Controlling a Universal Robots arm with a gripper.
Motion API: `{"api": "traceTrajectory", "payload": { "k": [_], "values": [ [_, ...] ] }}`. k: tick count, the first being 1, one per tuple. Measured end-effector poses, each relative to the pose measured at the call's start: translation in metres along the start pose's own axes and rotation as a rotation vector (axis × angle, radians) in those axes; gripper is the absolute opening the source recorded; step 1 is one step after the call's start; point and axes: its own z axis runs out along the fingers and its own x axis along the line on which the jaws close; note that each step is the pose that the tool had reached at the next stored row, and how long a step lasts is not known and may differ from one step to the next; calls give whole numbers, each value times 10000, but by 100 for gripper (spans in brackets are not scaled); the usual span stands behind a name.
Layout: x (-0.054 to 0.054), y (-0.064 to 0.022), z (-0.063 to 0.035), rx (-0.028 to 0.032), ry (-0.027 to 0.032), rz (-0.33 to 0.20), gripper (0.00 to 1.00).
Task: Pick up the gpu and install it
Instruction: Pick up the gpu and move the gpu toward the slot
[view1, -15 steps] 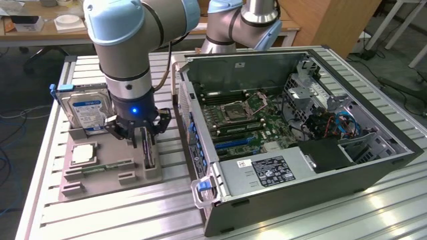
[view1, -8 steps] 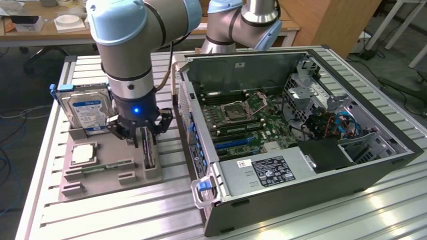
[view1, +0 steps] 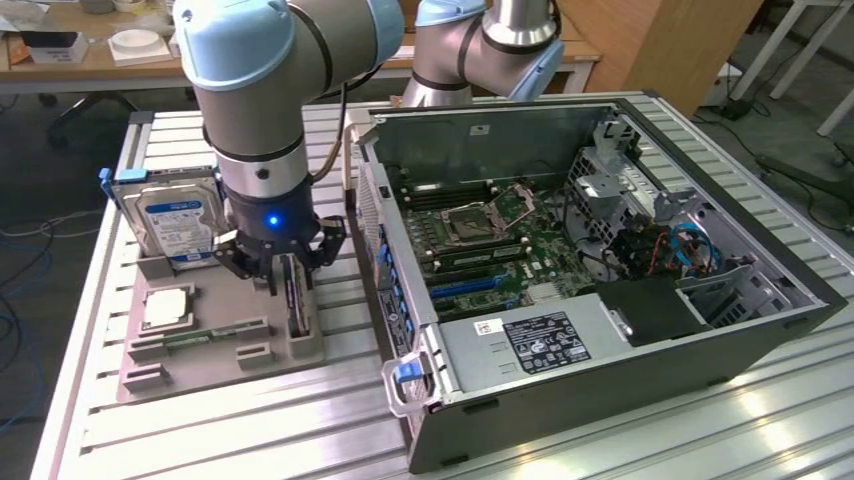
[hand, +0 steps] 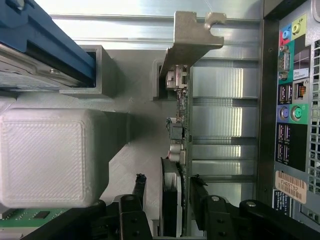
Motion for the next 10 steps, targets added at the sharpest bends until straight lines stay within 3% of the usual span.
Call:
{"api": "traceTrajectory", "payload": {
  "k": [4,5,10],
  "values": [
    [0,0,0,0,1,0,46],
    [-1,0,0,-1,0,1,39],
    [-17,0,1,0,0,-1,39]
  ]
}}
